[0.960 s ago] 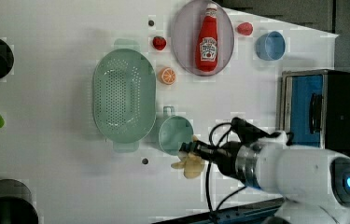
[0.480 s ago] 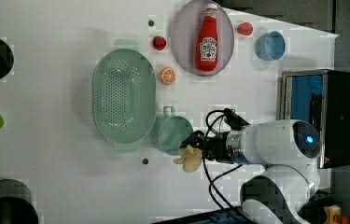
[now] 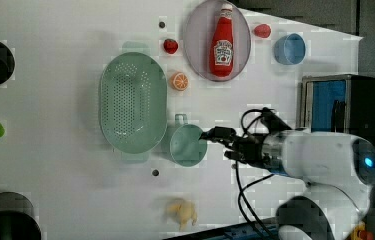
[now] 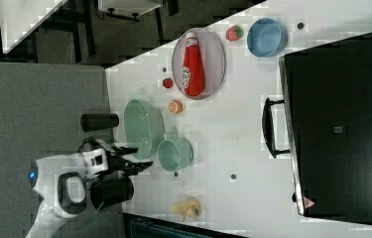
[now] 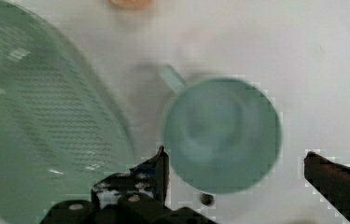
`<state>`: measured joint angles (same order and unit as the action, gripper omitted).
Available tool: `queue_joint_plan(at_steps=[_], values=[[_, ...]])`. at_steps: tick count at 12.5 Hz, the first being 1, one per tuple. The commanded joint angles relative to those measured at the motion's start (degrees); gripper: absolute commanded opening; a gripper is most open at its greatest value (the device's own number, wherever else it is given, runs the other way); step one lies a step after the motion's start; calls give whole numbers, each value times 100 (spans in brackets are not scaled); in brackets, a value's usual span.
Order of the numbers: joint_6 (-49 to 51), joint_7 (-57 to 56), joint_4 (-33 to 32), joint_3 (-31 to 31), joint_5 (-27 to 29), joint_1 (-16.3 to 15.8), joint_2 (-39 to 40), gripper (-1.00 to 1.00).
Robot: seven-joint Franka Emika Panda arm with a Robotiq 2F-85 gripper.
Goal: Pick Banana and place it in mug.
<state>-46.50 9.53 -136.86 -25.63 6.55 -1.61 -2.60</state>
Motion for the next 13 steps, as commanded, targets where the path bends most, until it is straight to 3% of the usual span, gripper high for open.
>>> queue_joint_plan(at_steps=[1,8,13], values=[[414,202,464,171,92,47,-481,100],[2842,-387,1757,1773,-161,158,-1082,100],[3158,-555,2154,2620,-731,168,-1179,100]])
